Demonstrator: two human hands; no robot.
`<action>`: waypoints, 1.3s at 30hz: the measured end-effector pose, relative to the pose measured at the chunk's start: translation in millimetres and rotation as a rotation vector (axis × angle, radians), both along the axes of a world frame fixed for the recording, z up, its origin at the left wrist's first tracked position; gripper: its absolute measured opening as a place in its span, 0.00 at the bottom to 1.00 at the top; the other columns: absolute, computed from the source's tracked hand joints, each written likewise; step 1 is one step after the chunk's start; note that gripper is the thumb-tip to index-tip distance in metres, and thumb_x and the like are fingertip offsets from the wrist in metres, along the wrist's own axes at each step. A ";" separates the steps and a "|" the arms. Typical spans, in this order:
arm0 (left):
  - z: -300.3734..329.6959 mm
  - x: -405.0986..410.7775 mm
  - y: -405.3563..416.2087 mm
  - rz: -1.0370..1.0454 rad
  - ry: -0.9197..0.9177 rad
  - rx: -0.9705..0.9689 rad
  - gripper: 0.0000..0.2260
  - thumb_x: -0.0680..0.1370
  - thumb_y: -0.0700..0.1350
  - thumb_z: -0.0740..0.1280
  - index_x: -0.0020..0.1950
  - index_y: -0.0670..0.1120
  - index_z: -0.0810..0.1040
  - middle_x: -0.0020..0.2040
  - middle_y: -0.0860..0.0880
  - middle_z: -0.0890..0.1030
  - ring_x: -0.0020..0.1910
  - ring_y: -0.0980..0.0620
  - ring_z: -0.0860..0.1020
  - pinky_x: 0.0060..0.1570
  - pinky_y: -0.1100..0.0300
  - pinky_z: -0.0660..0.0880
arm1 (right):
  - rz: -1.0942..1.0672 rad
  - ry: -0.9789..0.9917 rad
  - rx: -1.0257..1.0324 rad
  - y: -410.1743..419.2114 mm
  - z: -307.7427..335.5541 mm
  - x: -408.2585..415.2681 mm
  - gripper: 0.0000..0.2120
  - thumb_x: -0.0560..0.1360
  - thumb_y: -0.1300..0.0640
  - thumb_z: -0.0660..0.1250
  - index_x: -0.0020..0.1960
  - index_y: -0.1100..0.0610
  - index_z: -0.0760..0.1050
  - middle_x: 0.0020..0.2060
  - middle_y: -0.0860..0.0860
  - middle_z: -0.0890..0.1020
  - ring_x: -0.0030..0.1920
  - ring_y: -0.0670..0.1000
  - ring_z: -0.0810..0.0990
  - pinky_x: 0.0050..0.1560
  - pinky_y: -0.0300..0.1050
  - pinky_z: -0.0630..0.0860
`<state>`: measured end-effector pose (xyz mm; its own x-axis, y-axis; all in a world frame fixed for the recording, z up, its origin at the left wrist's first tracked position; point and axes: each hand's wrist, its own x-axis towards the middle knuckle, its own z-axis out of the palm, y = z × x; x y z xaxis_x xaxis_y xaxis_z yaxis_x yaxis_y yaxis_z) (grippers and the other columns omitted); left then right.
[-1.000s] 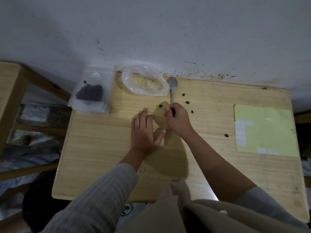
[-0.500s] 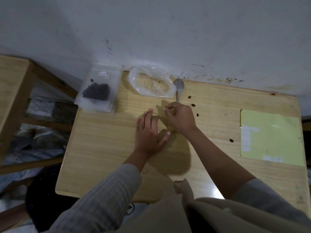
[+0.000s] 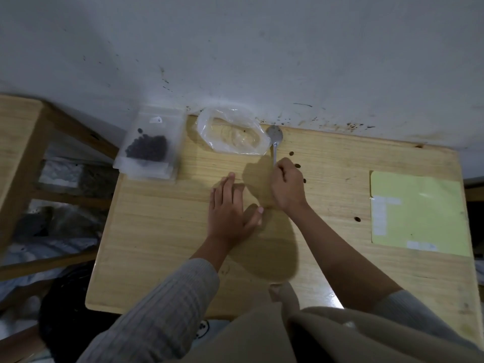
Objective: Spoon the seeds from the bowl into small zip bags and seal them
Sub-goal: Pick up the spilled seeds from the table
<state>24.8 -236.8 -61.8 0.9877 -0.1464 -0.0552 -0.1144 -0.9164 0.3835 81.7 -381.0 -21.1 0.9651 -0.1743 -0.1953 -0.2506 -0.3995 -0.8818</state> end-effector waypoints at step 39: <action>3.2 -0.2 -0.4 -0.005 0.001 0.012 0.31 0.72 0.62 0.60 0.66 0.41 0.70 0.73 0.39 0.65 0.72 0.40 0.62 0.69 0.40 0.59 | -0.257 0.130 0.322 -41.0 4.7 6.9 0.17 0.72 0.69 0.55 0.27 0.58 0.70 0.24 0.52 0.71 0.23 0.44 0.65 0.24 0.35 0.61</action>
